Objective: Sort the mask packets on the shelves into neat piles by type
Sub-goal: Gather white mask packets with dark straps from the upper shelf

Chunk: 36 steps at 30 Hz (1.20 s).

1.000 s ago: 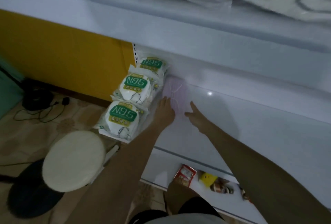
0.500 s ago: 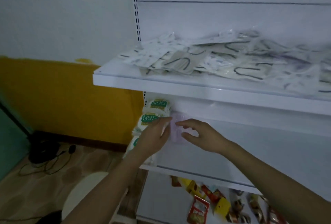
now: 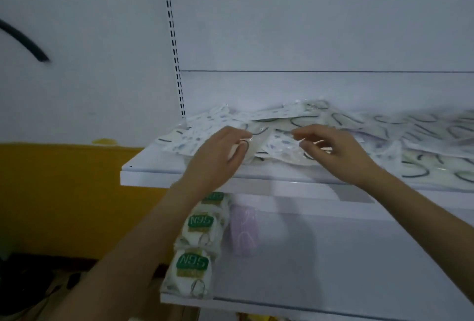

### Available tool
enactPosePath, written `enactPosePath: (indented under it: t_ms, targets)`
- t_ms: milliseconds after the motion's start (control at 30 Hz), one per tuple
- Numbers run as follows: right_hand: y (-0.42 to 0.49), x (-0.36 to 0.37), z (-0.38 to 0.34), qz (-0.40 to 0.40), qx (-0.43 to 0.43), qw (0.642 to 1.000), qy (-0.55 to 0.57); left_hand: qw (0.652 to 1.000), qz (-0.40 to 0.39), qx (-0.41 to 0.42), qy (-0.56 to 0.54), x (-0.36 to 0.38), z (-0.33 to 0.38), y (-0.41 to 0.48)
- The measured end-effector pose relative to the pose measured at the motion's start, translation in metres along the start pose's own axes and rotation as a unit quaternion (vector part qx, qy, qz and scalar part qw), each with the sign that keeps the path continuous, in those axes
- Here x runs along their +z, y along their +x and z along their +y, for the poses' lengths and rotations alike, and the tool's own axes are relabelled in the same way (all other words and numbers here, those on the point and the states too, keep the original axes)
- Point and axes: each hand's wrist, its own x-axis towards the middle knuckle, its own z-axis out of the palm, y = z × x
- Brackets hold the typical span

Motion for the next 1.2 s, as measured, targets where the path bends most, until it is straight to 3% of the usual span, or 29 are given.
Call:
enactPosePath:
  t_ms: [133,233,333,500,667,800,933,1033,1133,1200]
  targets:
    - [0.019,-0.039,0.043,0.035,0.061,0.995,-0.075,0.980,-0.100,-0.145,0.087,0.021,-0.036,0.061]
    - [0.035,-0.071,0.077,0.066,0.108,0.982,-0.139,0.934,-0.214,-0.234,0.164,0.037,-0.050,0.086]
    - [0.054,-0.095,0.109,0.075,0.180,0.966,-0.170,0.911,-0.258,-0.278,0.163,0.047,-0.054,0.099]
    - [0.083,-0.104,0.147,0.025,0.285,0.943,-0.169,0.944,-0.213,-0.236,0.093,0.049,-0.051,0.111]
    - [0.112,-0.094,0.164,-0.036,0.301,0.940,-0.159,0.964,-0.182,-0.191,-0.023,0.036,-0.027,0.126]
    - [0.126,-0.086,0.171,-0.078,0.313,0.935,-0.149,0.977,-0.048,-0.177,-0.111,0.039,-0.016,0.137]
    - [0.128,-0.092,0.170,-0.089,0.362,0.920,-0.124,0.960,0.011,-0.196,-0.199,0.054,-0.020,0.147]
    - [0.125,-0.101,0.174,-0.009,0.347,0.936,-0.061,0.954,0.037,-0.209,-0.211,0.066,-0.025,0.154]
    - [0.122,-0.111,0.170,0.160,0.250,0.951,0.085,0.946,0.071,-0.228,-0.217,0.077,-0.031,0.161]
    - [0.124,-0.109,0.155,0.195,0.200,0.942,0.186,0.938,0.082,-0.239,-0.239,0.086,-0.035,0.166]
